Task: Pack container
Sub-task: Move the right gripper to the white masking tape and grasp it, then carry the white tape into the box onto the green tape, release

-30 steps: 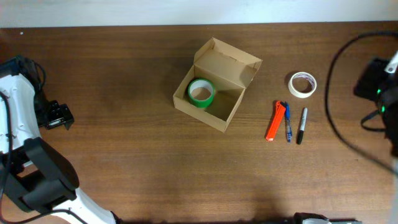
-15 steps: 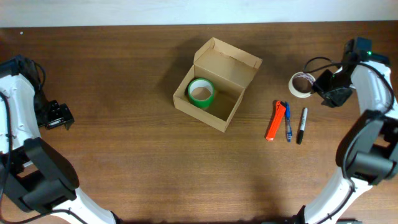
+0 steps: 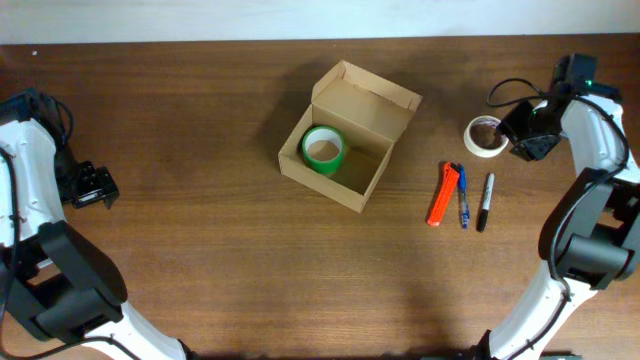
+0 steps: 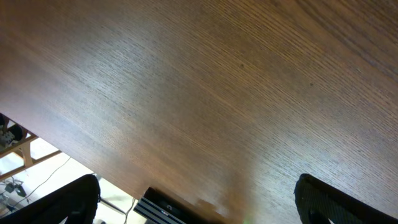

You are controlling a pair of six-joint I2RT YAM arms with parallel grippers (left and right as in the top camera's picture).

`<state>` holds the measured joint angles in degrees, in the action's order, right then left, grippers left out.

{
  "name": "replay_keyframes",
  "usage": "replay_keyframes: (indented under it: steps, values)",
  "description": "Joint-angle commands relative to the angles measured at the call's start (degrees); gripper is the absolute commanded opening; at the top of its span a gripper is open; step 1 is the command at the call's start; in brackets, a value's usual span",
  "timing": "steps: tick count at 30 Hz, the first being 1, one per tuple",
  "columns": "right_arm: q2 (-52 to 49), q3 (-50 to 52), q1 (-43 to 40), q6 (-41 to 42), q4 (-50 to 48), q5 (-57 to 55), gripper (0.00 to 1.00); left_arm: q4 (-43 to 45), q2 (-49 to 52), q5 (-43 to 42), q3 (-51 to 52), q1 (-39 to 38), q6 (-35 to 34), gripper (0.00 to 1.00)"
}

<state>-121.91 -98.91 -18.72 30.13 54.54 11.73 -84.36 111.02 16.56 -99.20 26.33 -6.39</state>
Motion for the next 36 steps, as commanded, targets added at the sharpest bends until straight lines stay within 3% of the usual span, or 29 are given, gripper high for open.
replay_keyframes:
  steps: [1,14,16,21,22,31,36]
  values:
    - [-2.38,-1.01,0.00,2.91,-0.24,-1.51,0.48,-0.02,-0.33,0.17,0.17,0.15,0.92,1.00]
    - [-7.56,-1.01,0.00,4.92,-0.55,-3.34,0.47,-0.02,-0.33,0.17,0.17,0.15,0.92,1.00]
    - [-8.20,-1.01,0.00,4.92,-0.42,-3.39,0.40,-0.02,-0.33,0.17,0.17,0.15,0.92,1.00]
    - [-8.96,-1.03,0.00,4.85,-0.39,-3.34,0.04,-0.02,-0.33,0.17,0.17,0.15,0.92,1.00]
    - [-8.96,-1.09,0.00,4.76,-0.33,-3.06,0.04,-0.02,-0.33,0.17,0.17,0.15,0.92,1.00]
    - [0.85,-9.64,2.34,-10.91,0.96,8.15,0.04,-0.02,-0.33,0.17,0.17,0.15,0.92,1.00]
    - [12.66,-26.27,8.83,-20.81,5.11,13.11,0.04,-0.02,-0.33,0.17,0.17,0.15,0.92,1.00]
